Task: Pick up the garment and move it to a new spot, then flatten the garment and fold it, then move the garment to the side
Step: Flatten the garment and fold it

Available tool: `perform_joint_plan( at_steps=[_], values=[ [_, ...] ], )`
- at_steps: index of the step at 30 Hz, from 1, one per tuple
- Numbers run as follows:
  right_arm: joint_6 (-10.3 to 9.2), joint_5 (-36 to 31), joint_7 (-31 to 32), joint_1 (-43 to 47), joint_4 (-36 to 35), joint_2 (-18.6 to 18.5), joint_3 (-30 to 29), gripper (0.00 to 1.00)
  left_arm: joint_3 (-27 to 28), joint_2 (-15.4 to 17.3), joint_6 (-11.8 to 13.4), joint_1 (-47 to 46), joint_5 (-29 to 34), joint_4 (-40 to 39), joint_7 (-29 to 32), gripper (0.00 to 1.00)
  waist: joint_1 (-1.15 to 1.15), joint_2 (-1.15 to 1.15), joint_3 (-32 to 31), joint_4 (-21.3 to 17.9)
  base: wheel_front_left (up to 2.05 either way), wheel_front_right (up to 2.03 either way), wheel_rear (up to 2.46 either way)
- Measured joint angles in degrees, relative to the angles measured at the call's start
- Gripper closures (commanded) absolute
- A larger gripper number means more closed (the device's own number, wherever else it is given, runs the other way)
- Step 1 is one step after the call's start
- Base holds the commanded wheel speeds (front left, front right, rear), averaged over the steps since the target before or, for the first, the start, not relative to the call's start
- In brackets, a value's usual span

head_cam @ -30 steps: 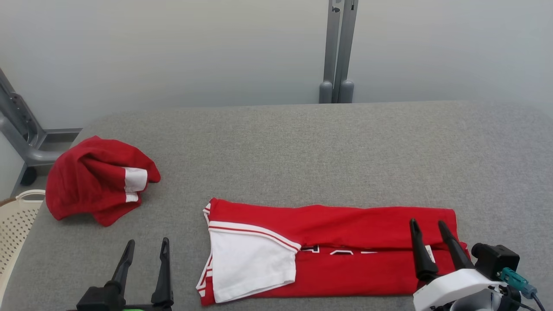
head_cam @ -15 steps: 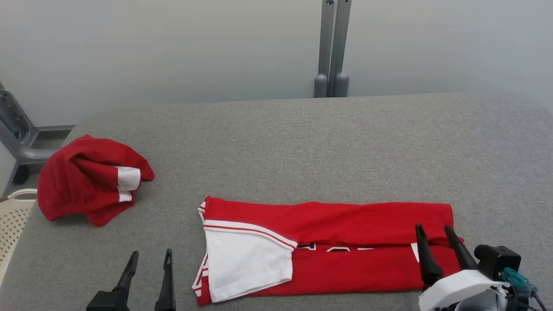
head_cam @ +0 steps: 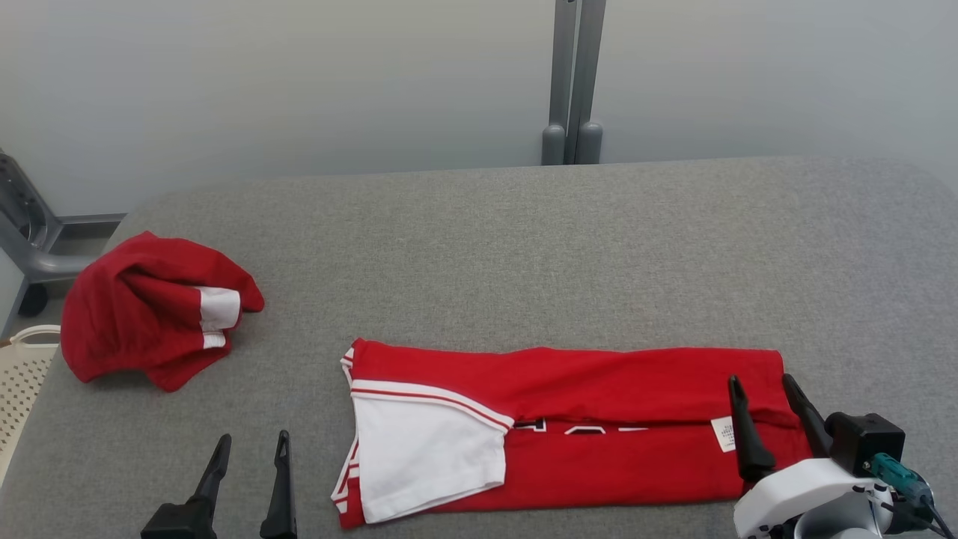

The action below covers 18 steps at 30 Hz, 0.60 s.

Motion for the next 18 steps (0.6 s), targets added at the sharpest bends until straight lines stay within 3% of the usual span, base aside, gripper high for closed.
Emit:
perform_joint_plan(
  at_steps=[10,12,18],
  values=[
    [0.0,-1.5,3.2,0.0,-0.9,0.0,-0.6,0.0,-0.1,0.0,0.0,-0.2,0.2,0.0,0.0,0.0,0.0,0.0,0.5,-0.2,0.0,0.0,0.0],
    [0.0,-1.9,6.5,-0.3,-1.2,0.1,-2.1,0.0,-0.4,0.0,0.0,-0.3,0.3,-0.2,0.0,0.0,0.0,0.0,0.7,-0.2,0.0,0.0,0.0],
    [0.0,-3.9,25.3,-4.4,-3.2,-1.3,-8.2,0.0,-0.7,0.0,0.0,-0.3,0.4,-0.6,0.0,0.0,0.0,0.0,1.8,-0.4,0.0,0.0,0.0]
  ],
)
